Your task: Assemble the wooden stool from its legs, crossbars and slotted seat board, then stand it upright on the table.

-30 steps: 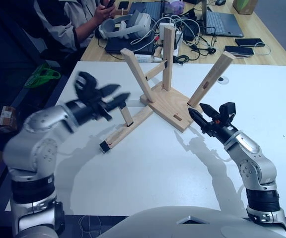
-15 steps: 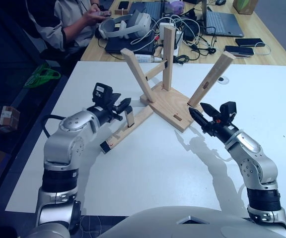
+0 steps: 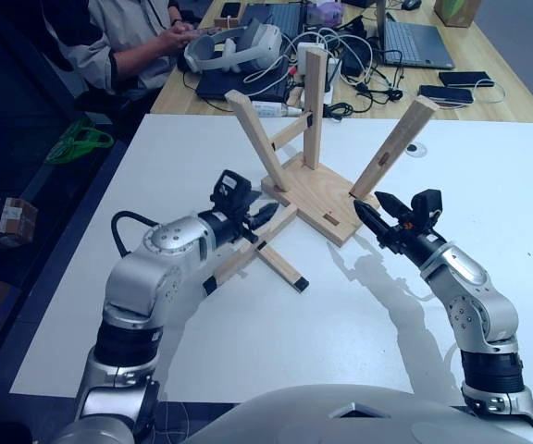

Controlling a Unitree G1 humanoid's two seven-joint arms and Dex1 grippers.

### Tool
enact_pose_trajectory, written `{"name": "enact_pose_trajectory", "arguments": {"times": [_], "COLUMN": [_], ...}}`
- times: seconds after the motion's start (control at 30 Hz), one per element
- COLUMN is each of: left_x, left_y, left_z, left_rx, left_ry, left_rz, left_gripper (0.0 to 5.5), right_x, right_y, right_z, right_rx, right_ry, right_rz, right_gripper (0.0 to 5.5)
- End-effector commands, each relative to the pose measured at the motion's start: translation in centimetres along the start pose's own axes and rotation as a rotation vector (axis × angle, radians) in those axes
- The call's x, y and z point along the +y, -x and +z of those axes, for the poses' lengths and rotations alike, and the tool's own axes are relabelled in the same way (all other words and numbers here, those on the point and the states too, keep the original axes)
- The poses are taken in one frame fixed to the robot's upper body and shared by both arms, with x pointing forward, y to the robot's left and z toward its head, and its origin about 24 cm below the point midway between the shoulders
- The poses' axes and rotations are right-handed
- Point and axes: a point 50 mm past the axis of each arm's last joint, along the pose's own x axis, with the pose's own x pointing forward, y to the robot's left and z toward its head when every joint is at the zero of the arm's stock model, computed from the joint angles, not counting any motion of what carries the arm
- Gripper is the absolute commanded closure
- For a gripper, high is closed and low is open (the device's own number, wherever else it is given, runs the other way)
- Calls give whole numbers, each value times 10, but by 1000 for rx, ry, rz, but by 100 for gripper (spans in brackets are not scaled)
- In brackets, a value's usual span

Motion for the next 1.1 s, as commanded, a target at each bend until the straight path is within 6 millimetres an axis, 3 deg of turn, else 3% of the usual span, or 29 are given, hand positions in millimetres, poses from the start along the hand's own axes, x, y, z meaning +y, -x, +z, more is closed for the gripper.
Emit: {"name": "enact_pose_trajectory", "arguments": {"times": [0.03,0.23,0.47,0.63,0.77,0.9,1.1], "left_x": [4,31,29,32,36,33,34], "left_y": [-19,-25,-47,-53,-41,-27,-25], "left_z": [1,-2,19,12,21,10,1], "left_rx": [149,274,272,352,325,378,415], "left_ry": [-87,-79,-30,-63,-25,-49,-71], "left_rz": [-110,-148,-253,-296,-353,-416,-401], "left_gripper": [333,333,333,333,333,333,333], "right_x": [2,2,7,9,10,9,8], "right_y": [-6,-7,-11,-12,-13,-13,-14], "right_z": [1,-1,-5,-8,-8,-8,-7], "right_rx": [-1,-16,-29,-37,-46,-52,-57], "right_ry": [9,1,-11,-18,-27,-26,-23], "right_rz": [11,-6,-3,-14,-17,-24,-24], "right_gripper": [250,250,250,250,250,250,250]}}
